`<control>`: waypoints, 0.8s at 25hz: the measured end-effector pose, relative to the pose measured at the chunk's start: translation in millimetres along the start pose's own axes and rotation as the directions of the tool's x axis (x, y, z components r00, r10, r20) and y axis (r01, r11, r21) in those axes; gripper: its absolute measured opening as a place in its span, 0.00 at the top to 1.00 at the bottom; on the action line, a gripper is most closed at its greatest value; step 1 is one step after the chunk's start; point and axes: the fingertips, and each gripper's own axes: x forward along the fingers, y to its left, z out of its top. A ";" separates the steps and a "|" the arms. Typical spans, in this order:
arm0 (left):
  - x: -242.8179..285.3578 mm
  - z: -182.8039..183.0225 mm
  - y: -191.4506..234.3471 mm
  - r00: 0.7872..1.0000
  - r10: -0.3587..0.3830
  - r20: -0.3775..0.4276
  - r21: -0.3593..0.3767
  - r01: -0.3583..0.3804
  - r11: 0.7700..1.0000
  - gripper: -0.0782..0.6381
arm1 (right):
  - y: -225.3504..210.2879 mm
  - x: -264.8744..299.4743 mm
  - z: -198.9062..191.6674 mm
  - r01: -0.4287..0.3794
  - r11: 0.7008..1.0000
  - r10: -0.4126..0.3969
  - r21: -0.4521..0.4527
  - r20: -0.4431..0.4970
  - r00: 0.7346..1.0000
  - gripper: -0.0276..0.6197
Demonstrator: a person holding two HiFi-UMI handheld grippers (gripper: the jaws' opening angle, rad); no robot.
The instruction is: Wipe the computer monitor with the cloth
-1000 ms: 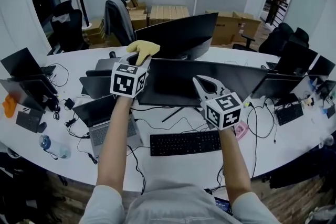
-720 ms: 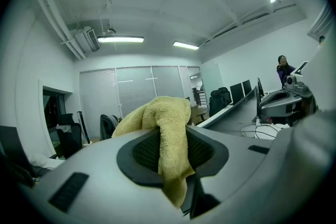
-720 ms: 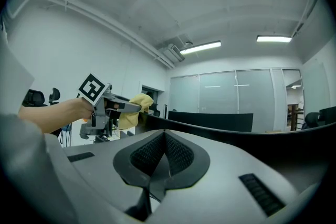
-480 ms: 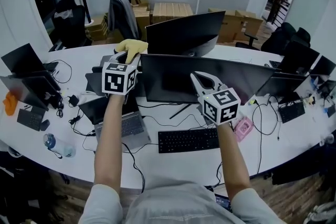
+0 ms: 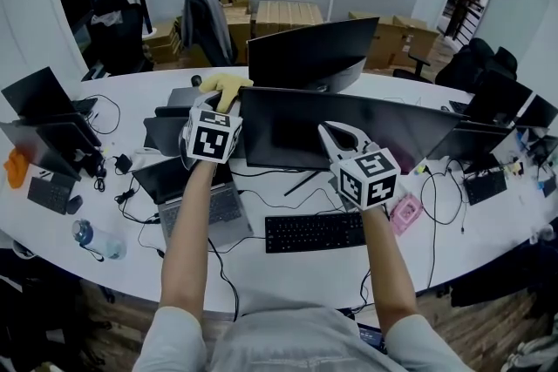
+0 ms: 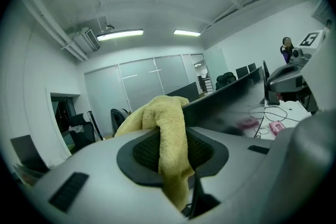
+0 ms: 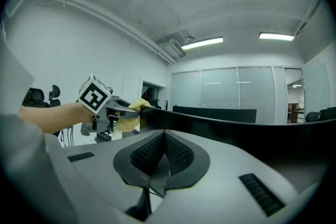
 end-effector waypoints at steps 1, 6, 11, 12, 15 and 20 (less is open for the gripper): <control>0.9 -0.8 -1.8 1.000 0.001 0.001 0.009 -0.001 1.000 0.73 | 0.3 0.5 -1.5 -0.001 1.000 0.001 0.000 -0.002 1.000 0.92; 0.5 -11.1 -5.3 1.000 -0.023 -0.015 0.019 0.023 1.000 0.73 | 2.9 1.6 -14.4 -0.003 1.000 0.004 0.011 -0.020 1.000 0.92; 3.7 -23.6 -17.5 0.998 -0.046 -0.047 0.013 0.046 0.999 0.73 | 2.3 2.2 -23.6 -0.007 1.000 0.007 0.018 -0.033 0.999 0.92; 5.2 -28.7 -19.6 0.997 -0.051 -0.060 0.013 0.052 0.999 0.73 | 2.6 2.0 -26.0 -0.007 1.000 0.008 0.020 -0.037 0.999 0.92; 9.6 -41.7 -20.6 0.996 -0.055 -0.073 0.018 0.056 0.998 0.73 | 3.8 1.3 -34.3 -0.006 1.000 0.007 0.020 -0.049 0.999 0.92; 16.8 -67.3 -32.4 0.991 -0.080 -0.104 -0.006 0.080 0.997 0.73 | 2.5 1.3 -53.1 -0.001 1.000 0.003 0.021 -0.072 0.997 0.92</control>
